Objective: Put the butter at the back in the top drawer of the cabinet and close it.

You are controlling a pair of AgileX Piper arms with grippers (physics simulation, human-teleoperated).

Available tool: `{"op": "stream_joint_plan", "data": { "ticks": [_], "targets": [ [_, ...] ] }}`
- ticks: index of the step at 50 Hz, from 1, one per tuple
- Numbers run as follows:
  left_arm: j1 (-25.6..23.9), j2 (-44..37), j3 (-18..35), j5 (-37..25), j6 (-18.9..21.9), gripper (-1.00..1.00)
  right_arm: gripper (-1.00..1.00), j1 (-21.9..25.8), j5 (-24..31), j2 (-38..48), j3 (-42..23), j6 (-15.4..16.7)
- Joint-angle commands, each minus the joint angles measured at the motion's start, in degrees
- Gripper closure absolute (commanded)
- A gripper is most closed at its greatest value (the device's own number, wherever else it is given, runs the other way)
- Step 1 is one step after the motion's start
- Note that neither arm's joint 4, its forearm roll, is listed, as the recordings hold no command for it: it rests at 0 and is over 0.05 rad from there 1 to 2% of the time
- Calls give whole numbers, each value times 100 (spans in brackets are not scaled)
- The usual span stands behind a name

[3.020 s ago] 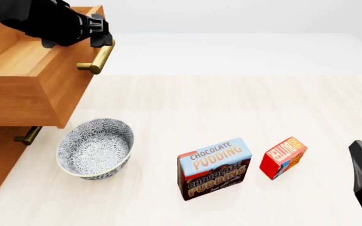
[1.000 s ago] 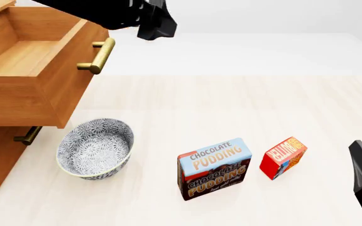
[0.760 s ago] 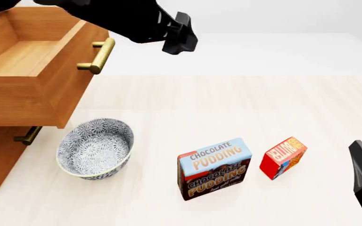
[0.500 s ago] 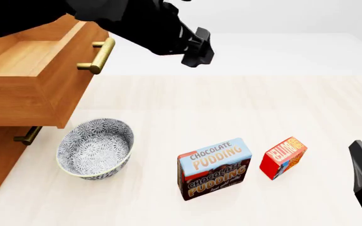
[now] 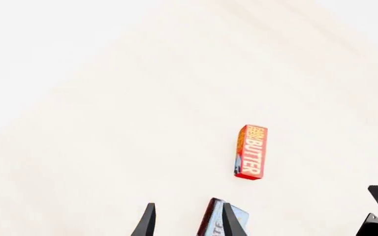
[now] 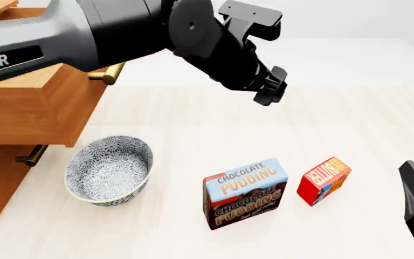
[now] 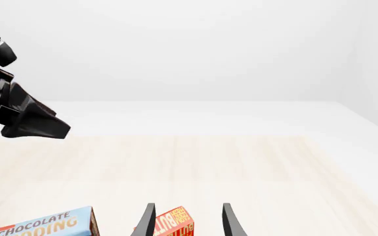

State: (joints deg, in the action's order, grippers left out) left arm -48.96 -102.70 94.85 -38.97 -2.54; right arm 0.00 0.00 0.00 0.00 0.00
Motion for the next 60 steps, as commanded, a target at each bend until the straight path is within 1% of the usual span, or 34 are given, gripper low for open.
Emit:
{"op": "stream_joint_plan", "data": {
  "ticks": [1, 16, 42, 60],
  "targets": [
    [-246, -602, 411, -24, -82, -100, -100, 0, 0, 0, 0, 0],
    [-549, -1151, 819, -93, -260, -100, -100, 0, 0, 0, 0, 0],
    [-812, -1850, 1344, -221, -395, -100, -100, 0, 0, 0, 0, 0],
    [-992, -2429, 1947, -431, -493, -100, -100, 0, 0, 0, 0, 0]
  ]
}}
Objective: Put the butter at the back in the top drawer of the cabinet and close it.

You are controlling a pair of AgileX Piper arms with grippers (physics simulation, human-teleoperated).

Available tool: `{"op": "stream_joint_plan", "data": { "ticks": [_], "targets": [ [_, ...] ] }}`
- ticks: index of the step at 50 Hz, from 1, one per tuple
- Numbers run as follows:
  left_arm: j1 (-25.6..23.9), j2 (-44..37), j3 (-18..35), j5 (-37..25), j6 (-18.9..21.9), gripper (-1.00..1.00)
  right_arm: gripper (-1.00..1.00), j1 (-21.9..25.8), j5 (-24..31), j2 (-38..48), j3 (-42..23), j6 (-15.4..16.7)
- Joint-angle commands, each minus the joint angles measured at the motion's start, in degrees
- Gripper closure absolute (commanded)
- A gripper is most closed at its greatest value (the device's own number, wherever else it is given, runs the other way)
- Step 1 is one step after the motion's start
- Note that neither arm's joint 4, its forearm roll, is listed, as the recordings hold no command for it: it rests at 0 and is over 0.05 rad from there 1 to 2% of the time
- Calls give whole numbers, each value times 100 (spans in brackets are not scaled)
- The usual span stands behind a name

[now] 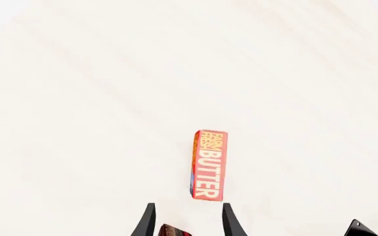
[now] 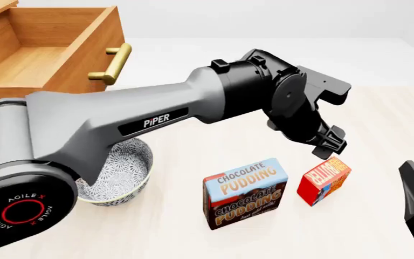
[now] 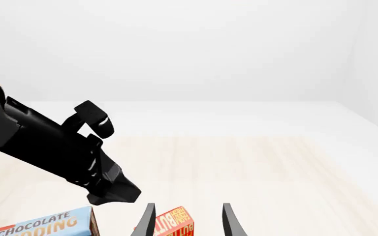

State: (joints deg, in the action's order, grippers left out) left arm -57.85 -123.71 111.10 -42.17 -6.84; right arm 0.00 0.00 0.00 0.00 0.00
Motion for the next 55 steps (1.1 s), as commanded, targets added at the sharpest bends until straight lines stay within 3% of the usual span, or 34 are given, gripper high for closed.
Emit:
{"op": "stream_joint_plan", "data": {
  "ticks": [1, 23, 55],
  "targets": [
    [-111, -350, 346, -120, -67, -100, -100, 0, 0, 0, 0, 0],
    [-247, -596, 453, -137, -111, -100, -100, 0, 0, 0, 0, 0],
    [-306, -1363, 1255, -395, -174, -100, -100, 0, 0, 0, 0, 0]
  ]
}}
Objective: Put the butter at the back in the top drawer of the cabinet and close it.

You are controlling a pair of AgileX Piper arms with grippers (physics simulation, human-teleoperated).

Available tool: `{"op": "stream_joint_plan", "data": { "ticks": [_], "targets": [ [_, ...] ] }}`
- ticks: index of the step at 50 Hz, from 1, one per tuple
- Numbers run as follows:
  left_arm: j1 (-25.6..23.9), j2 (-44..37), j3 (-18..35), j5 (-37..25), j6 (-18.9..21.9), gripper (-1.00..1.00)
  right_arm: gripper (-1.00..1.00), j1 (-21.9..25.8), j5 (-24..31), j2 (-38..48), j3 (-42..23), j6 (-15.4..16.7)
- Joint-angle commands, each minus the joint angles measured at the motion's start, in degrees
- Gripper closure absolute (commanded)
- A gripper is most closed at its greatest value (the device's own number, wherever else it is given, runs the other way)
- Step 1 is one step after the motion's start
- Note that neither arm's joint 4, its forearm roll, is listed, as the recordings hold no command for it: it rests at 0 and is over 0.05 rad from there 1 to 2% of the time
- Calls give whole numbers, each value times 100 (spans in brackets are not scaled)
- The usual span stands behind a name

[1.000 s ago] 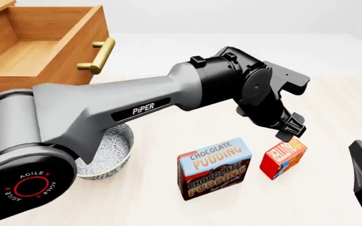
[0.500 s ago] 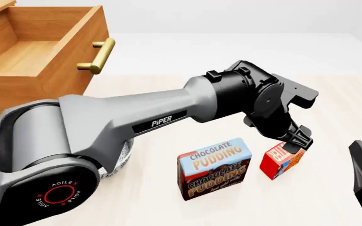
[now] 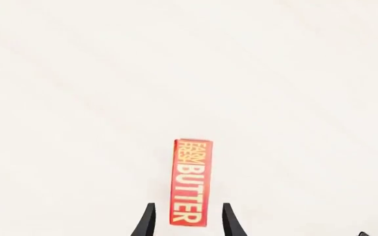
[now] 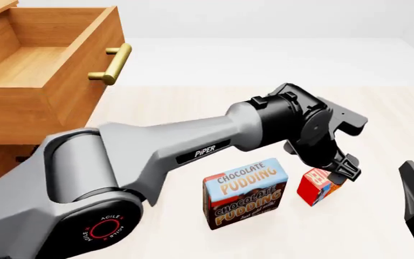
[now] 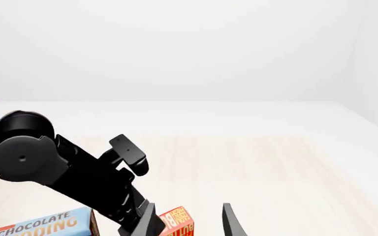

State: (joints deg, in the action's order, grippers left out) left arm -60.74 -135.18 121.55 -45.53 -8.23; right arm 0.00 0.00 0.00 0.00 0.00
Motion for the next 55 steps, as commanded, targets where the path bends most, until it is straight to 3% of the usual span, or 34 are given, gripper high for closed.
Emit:
{"op": "stream_joint_plan", "data": {
  "ticks": [1, 55],
  "targets": [
    [-22, -235, 228, -65, -44, -100, -100, 0, 0, 0, 0, 0],
    [-34, -483, 269, 3, -169, -100, -100, 0, 0, 0, 0, 0]
  ]
}}
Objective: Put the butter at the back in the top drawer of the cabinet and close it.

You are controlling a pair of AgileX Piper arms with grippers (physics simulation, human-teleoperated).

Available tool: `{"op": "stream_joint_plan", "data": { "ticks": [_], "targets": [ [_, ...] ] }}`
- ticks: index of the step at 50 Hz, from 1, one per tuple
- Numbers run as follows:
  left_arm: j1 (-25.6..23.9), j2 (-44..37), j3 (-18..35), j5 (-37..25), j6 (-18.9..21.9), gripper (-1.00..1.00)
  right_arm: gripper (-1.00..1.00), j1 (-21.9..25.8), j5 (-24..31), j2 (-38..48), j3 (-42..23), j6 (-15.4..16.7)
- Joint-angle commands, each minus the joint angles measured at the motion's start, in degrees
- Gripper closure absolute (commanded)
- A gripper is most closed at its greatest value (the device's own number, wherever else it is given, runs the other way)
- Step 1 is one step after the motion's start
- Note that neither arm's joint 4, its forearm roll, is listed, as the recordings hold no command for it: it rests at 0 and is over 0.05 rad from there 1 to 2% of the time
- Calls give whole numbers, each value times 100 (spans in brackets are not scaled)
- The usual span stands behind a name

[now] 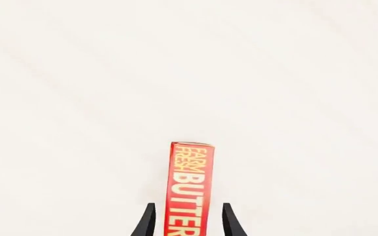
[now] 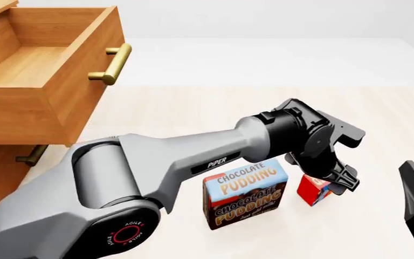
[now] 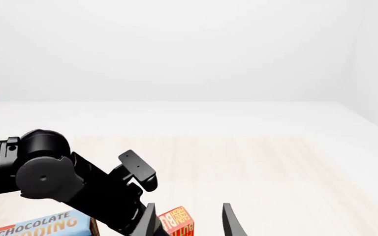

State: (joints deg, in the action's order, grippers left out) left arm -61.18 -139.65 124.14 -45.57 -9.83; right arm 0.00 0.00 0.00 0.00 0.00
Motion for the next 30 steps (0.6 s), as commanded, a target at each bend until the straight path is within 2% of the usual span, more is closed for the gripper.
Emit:
{"op": "stream_joint_plan", "data": {
  "ticks": [1, 30],
  "targets": [
    [7, -44, 17, 5, -12, -100, -100, 0, 0, 0, 0, 0],
    [1, -261, 184, -25, -50, -100, -100, 0, 0, 0, 0, 0]
  ]
}}
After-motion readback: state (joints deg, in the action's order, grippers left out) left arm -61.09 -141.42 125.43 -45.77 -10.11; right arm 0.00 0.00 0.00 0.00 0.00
